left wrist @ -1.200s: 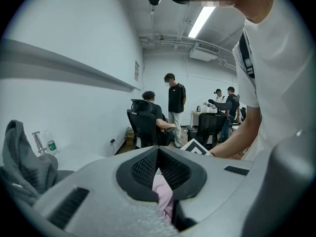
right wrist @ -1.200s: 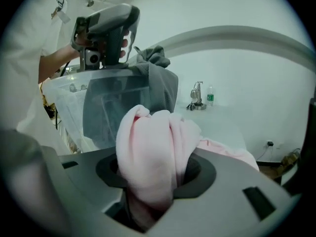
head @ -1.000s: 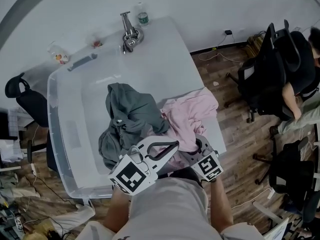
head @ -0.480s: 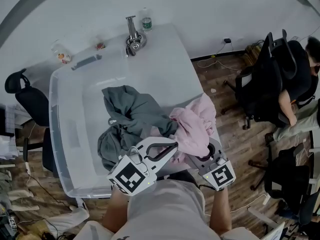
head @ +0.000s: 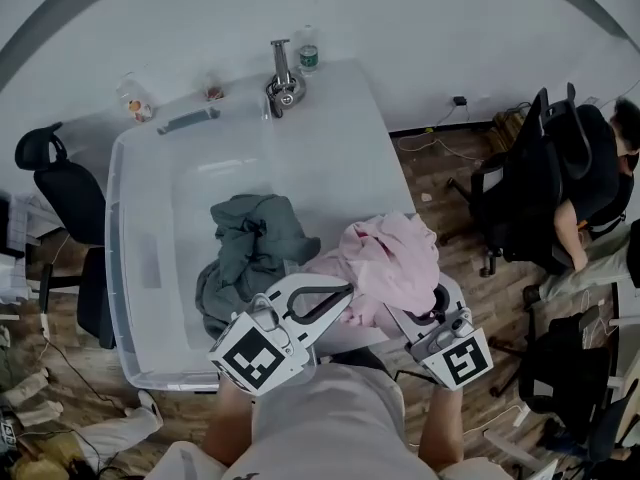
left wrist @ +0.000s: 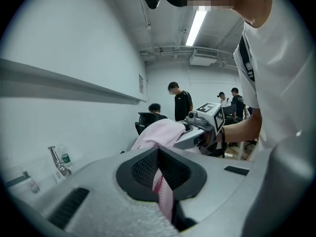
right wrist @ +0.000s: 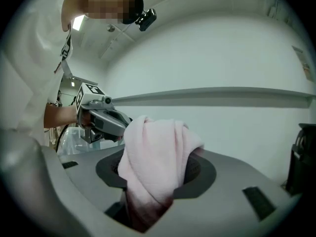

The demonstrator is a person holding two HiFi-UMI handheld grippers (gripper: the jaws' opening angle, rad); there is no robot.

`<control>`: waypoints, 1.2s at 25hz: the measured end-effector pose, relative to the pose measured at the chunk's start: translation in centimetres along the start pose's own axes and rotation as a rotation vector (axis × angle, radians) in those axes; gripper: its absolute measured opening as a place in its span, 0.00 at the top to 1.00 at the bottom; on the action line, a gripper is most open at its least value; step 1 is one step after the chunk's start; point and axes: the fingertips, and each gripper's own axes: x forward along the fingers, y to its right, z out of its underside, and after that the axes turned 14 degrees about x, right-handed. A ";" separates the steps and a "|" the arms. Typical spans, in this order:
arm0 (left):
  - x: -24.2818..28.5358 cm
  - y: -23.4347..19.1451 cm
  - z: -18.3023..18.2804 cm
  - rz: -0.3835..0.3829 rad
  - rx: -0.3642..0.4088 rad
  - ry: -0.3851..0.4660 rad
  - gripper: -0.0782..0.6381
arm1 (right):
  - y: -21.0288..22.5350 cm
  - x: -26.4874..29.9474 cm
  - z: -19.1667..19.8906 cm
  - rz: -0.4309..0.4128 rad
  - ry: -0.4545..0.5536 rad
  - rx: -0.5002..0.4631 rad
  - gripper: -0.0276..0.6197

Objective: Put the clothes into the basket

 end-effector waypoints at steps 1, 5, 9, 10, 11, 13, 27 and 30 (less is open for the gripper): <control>-0.3 -0.2 -0.1 -0.010 0.002 0.004 0.88 | -0.1 0.1 -0.7 -0.005 0.014 -0.007 0.63; -1.3 -0.9 -0.6 -0.045 0.015 0.014 0.88 | -1.0 1.2 -4.1 -0.050 0.085 -0.035 0.64; -2.5 -1.7 -1.2 -0.083 0.024 0.020 0.88 | -2.0 2.4 -7.3 -0.087 0.145 -0.067 0.64; -2.9 -1.9 -1.3 -0.095 0.025 0.022 0.88 | -2.1 2.5 -7.8 -0.089 0.150 -0.078 0.64; -3.2 -2.2 -1.5 -0.107 0.029 0.026 0.88 | -2.3 2.8 -8.4 -0.098 0.158 -0.087 0.64; -4.1 -2.9 -1.7 -0.129 0.039 0.033 0.88 | -3.1 3.4 -9.6 -0.122 0.171 -0.104 0.64; -9.4 -4.9 -5.7 -0.264 0.075 0.127 0.88 | -7.3 5.5 -15.8 -0.237 0.243 -0.243 0.64; -9.9 -5.0 -6.4 -0.299 0.091 0.125 0.88 | -7.6 5.6 -16.2 -0.258 0.229 -0.270 0.64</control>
